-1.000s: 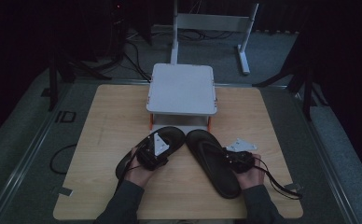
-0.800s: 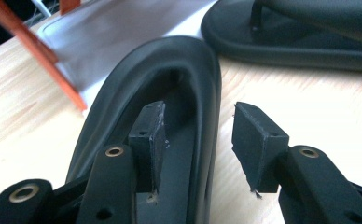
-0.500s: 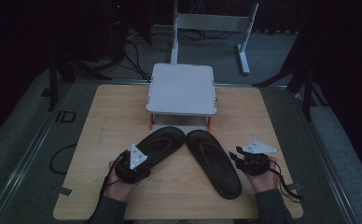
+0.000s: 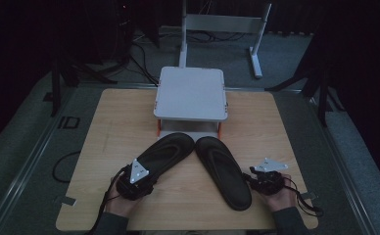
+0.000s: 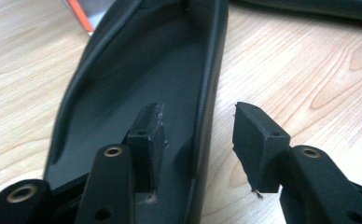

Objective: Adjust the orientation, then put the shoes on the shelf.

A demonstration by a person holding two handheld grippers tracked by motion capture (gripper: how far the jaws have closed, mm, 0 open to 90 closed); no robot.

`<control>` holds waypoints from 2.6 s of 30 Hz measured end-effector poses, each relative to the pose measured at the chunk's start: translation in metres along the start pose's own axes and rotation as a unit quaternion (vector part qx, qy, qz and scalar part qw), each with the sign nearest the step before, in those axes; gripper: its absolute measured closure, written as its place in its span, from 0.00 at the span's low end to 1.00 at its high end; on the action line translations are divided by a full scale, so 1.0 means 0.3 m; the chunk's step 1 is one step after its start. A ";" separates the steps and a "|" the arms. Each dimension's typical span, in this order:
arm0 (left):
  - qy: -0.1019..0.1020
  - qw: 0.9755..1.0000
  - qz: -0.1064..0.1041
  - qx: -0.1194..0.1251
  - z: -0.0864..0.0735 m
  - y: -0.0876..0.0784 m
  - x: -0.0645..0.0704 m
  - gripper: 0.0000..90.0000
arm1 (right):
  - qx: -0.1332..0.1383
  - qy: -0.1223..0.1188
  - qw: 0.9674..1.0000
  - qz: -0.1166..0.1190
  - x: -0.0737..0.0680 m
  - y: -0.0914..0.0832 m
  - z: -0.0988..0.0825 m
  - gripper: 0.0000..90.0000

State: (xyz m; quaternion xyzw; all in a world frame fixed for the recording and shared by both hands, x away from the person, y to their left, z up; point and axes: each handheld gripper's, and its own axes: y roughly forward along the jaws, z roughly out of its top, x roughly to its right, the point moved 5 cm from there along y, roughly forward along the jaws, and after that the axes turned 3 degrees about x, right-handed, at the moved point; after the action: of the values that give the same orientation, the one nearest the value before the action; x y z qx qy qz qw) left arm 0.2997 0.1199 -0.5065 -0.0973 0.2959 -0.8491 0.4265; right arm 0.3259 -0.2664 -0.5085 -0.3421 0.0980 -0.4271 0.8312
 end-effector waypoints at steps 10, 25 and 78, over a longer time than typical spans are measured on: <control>-0.002 1.000 -0.010 -0.005 0.003 0.022 0.005 0.66 | 0.003 -0.046 0.997 0.056 -0.123 -0.013 -0.004 0.66; -0.006 1.000 -0.016 -0.006 0.003 0.030 0.002 0.82 | 0.022 -0.134 0.982 0.134 -0.330 0.032 0.054 0.67; -0.011 1.000 -0.005 0.029 0.083 0.066 0.099 0.49 | 0.054 -0.146 0.980 0.120 -0.349 0.035 0.107 0.63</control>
State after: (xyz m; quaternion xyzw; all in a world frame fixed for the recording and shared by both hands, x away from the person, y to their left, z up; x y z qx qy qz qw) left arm 0.3049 0.0772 -0.5007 -0.0956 0.2658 -0.8582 0.4286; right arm 0.2829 -0.1652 -0.5049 -0.3408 -0.0076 -0.2742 0.8992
